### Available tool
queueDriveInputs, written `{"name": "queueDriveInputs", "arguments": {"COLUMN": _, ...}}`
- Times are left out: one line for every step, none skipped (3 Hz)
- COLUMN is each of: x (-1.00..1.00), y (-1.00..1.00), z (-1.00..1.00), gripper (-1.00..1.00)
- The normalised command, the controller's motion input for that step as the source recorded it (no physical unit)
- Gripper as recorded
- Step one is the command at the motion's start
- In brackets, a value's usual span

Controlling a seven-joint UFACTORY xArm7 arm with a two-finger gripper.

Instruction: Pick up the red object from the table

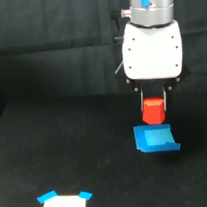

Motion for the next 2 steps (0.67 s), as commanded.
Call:
{"name": "queueDriveInputs", "arguments": {"x": 0.49, "y": -0.34, "z": 0.27, "gripper": -0.96}}
{"name": "queueDriveInputs", "arguments": {"x": -0.01, "y": 0.00, "z": -0.33, "gripper": -1.00}}
